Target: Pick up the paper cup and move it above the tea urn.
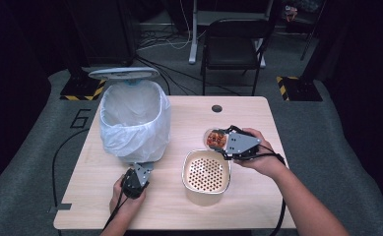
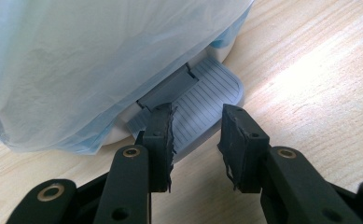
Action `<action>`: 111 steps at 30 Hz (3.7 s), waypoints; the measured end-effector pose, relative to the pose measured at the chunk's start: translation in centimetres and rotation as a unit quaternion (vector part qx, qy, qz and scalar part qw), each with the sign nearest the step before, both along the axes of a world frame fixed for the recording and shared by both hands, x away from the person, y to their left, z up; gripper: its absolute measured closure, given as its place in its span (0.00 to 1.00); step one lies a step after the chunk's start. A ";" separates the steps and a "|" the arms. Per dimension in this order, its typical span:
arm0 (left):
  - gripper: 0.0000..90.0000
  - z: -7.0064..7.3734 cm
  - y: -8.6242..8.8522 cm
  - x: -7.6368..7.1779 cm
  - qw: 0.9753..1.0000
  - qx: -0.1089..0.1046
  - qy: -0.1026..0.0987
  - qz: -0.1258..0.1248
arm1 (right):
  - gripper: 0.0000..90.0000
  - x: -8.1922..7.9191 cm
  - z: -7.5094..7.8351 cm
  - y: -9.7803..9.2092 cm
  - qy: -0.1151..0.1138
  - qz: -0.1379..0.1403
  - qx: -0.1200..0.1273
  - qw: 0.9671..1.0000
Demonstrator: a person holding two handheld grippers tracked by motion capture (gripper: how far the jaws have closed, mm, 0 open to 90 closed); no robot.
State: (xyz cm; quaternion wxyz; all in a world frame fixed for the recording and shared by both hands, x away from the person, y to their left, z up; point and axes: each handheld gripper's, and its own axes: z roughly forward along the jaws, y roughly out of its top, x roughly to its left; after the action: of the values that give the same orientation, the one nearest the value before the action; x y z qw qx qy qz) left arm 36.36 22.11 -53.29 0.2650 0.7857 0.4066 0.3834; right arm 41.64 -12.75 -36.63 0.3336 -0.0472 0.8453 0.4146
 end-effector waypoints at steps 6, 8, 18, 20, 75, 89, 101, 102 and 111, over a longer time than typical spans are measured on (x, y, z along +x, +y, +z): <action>0.72 0.0 0.0 0.0 1.000 0.000 0.000 0.000 | 0.56 -1.4 -0.1 0.5 -0.058 0.018 -0.043 0.997; 0.72 0.0 0.0 0.0 1.000 0.000 0.000 0.000 | 0.56 -1.8 -0.2 0.7 -0.074 0.016 -0.056 0.996; 0.72 0.0 0.0 0.0 1.000 0.000 0.000 0.000 | 0.58 -3.9 -0.7 1.7 -0.183 0.020 -0.124 0.975; 0.72 0.0 0.0 0.0 1.000 0.000 0.000 0.000 | 0.58 -4.2 -1.0 1.9 -0.203 0.023 -0.142 0.968; 0.72 0.0 0.0 0.0 1.000 0.000 0.000 0.000 | 0.63 -7.4 -5.2 3.8 -0.543 0.070 -0.367 0.752; 0.72 0.0 0.0 0.0 1.000 0.000 0.000 0.000 | 0.62 -7.3 -4.7 4.0 -0.531 0.076 -0.368 0.759; 0.72 0.0 0.0 0.0 1.000 -0.004 -0.002 0.002 | 0.62 -7.4 -4.4 4.0 -0.501 0.066 -0.340 0.793; 0.72 0.0 0.0 0.0 1.000 -0.004 -0.002 0.002 | 0.62 -7.4 -4.1 4.0 -0.493 0.062 -0.334 0.801; 0.72 0.1 0.1 0.0 1.000 0.010 -0.002 -0.002 | 0.62 -6.9 -2.6 4.0 -0.459 0.059 -0.292 0.837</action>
State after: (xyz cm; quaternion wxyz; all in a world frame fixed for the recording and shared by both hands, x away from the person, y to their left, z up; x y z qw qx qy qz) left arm 36.39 22.20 -53.19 0.2588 0.7885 0.4009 0.3881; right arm 34.70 -8.71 -39.21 0.6288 -0.3771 0.6729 0.0981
